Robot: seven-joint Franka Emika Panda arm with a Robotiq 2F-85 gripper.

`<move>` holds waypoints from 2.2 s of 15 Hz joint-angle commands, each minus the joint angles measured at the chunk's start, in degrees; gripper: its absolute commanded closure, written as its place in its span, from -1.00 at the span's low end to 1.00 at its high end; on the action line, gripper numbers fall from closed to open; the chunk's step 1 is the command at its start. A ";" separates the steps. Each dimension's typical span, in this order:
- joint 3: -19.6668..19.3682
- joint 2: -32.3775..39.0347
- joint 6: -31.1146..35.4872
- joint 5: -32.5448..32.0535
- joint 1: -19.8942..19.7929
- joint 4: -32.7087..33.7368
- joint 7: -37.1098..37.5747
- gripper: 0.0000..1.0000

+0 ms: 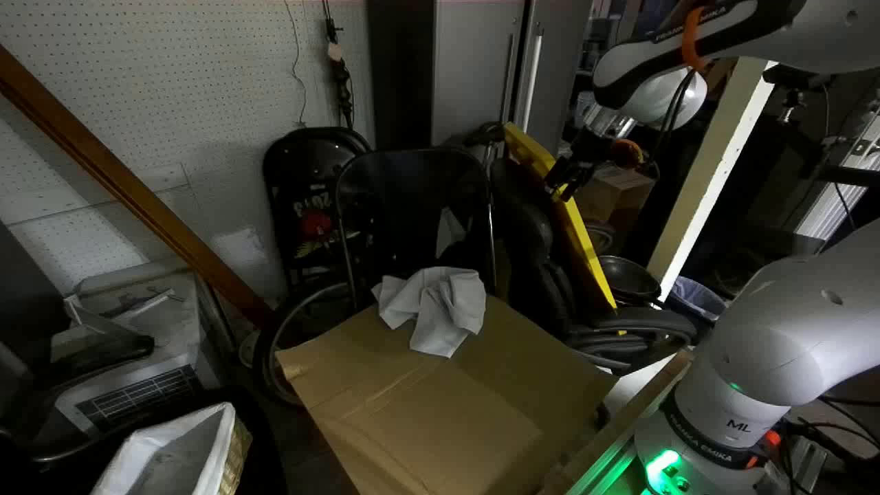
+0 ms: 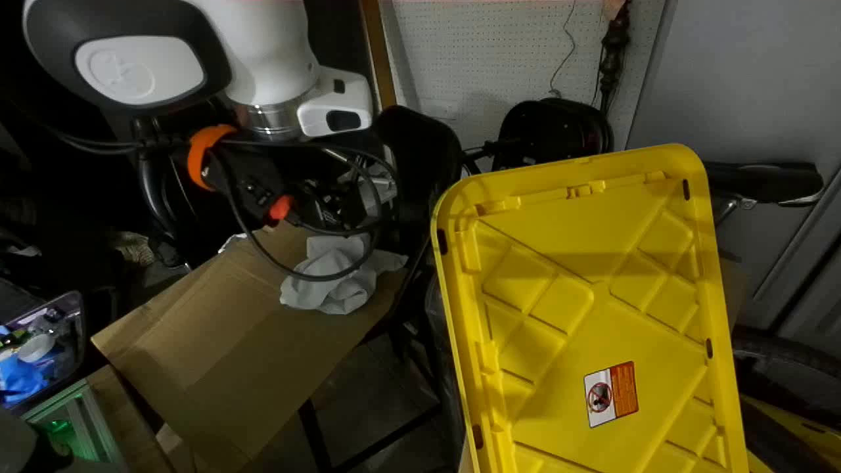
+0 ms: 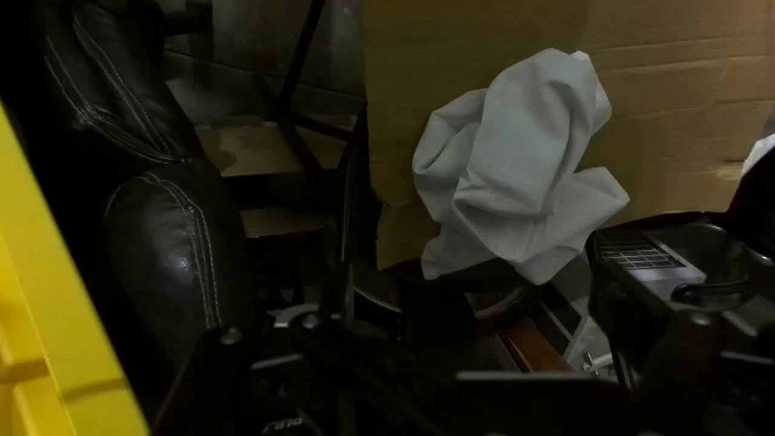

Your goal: Turn the black chair towards the right

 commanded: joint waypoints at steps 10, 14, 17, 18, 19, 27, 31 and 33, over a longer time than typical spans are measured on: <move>4.55 6.47 5.18 2.64 -3.06 2.00 8.00 -1.00; 9.22 13.92 16.61 1.97 -4.67 2.27 20.39 -1.00; 12.02 19.93 27.78 -0.11 -6.28 2.33 28.84 -0.50; 13.05 21.93 30.60 -2.19 -7.31 2.38 32.78 -0.47; 13.71 24.10 33.51 -4.40 -8.32 2.59 36.39 -0.32; -5.60 39.13 38.31 -33.28 2.72 11.23 69.55 0.76; -8.20 39.64 34.14 -42.70 10.17 12.81 82.13 0.98; -9.44 41.05 34.03 -45.05 12.05 14.16 84.91 0.93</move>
